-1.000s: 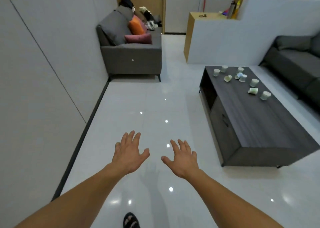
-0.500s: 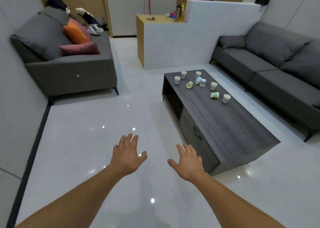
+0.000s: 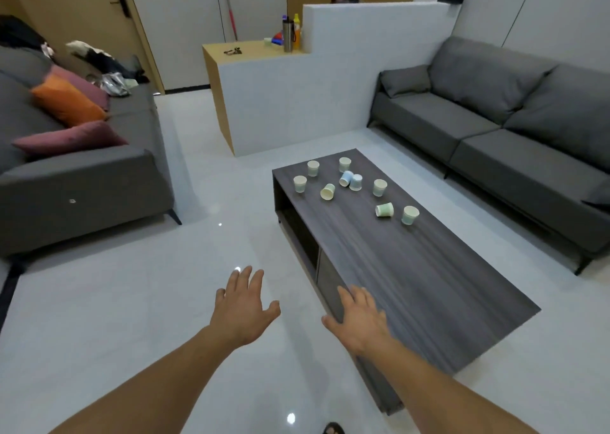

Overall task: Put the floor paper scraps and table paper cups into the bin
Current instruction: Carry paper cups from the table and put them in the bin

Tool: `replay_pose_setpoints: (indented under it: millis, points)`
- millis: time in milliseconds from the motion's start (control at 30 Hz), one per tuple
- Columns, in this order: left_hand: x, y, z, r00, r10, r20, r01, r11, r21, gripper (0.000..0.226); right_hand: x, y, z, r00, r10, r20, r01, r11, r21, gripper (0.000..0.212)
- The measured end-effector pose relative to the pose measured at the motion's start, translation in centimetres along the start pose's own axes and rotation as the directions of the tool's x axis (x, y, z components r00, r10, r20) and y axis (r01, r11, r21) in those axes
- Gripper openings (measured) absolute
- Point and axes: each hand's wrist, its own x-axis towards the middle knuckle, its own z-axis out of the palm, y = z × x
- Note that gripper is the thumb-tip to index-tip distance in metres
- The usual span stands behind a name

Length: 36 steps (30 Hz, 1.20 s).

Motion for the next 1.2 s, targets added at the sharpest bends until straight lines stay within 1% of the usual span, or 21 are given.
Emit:
replay_pose_setpoints:
  millis: [100, 333, 467, 600, 700, 833, 967, 1100, 1200]
  points:
    - [5.8, 2.5, -1.2, 0.999, -0.002, -0.032, 0.001, 1.000, -0.017, 0.074, 5.2, 1.3, -3.6, 1.000, -0.001, -0.024, 0.001, 1.000, 0.015, 0.082]
    - [17.1, 5.1, -1.6, 0.997, 0.061, 0.037, -0.061, 0.998, -0.002, 0.076, 14.7, 3.0, -7.3, 0.997, 0.073, -0.003, -0.073, 0.996, 0.041, 0.083]
    - [24.7, 5.3, -1.9, 0.987, 0.130, 0.093, -0.132, 0.991, 0.007, 0.077, 20.4, 3.7, -8.8, 0.988, 0.152, 0.023, -0.153, 0.987, 0.057, 0.082]
    - [33.6, 5.8, -3.6, 0.977, 0.203, 0.065, -0.202, 0.979, -0.023, 0.078, 25.9, 4.1, -11.2, 0.967, 0.253, 0.022, -0.254, 0.963, 0.089, 0.080]
    - [39.0, 7.1, -4.8, 0.961, 0.266, 0.080, -0.266, 0.964, -0.011, 0.081, 29.2, 4.5, -13.1, 0.949, 0.314, 0.007, -0.313, 0.943, 0.112, 0.080]
    - [44.3, 9.4, -4.8, 0.928, 0.335, 0.164, -0.342, 0.940, 0.011, 0.083, 33.1, 5.6, -14.7, 0.925, 0.379, 0.029, -0.378, 0.910, 0.170, 0.080]
    - [49.7, 12.3, -3.5, 0.896, 0.374, 0.239, -0.392, 0.919, 0.033, 0.083, 38.2, 8.4, -15.7, 0.901, 0.431, 0.040, -0.428, 0.872, 0.236, 0.081]
    - [54.7, 15.5, -1.8, 0.866, 0.376, 0.328, -0.412, 0.910, 0.045, 0.084, 44.1, 12.7, -16.5, 0.878, 0.475, 0.066, -0.472, 0.831, 0.293, 0.079]
    - [59.0, 17.6, -1.1, 0.854, 0.350, 0.386, -0.409, 0.909, 0.082, 0.086, 49.0, 16.3, -17.2, 0.869, 0.485, 0.095, -0.491, 0.822, 0.289, 0.078]
